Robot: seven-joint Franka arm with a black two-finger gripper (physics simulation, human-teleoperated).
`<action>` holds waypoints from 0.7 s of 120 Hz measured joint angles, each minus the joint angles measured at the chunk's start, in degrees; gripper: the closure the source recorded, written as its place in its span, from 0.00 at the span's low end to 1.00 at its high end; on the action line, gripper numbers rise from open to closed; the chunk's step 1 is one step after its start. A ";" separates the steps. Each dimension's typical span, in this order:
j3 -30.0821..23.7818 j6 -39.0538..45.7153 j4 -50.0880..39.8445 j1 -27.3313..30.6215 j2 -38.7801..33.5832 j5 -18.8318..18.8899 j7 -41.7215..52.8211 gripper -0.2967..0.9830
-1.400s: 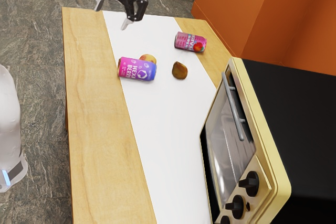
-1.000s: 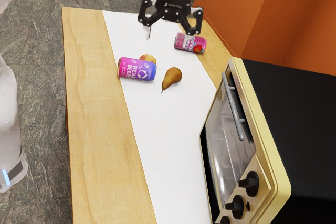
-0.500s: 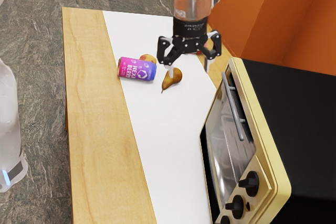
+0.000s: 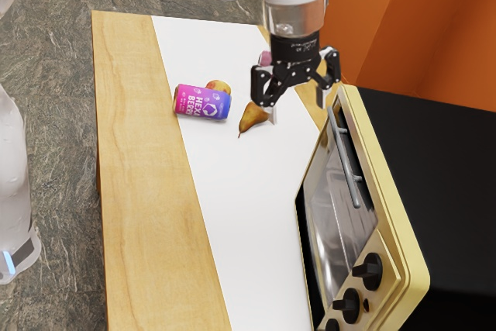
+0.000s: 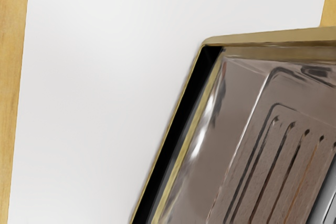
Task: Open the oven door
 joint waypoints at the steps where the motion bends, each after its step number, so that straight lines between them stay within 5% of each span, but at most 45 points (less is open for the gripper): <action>1: 0.00 0.04 0.01 0.04 0.12 0.00 -0.04 0.23; 45: -0.02 2.24 0.89 0.35 3.22 5.75 3.52 0.23; 84: -0.01 4.30 1.10 0.37 4.26 6.89 7.34 0.23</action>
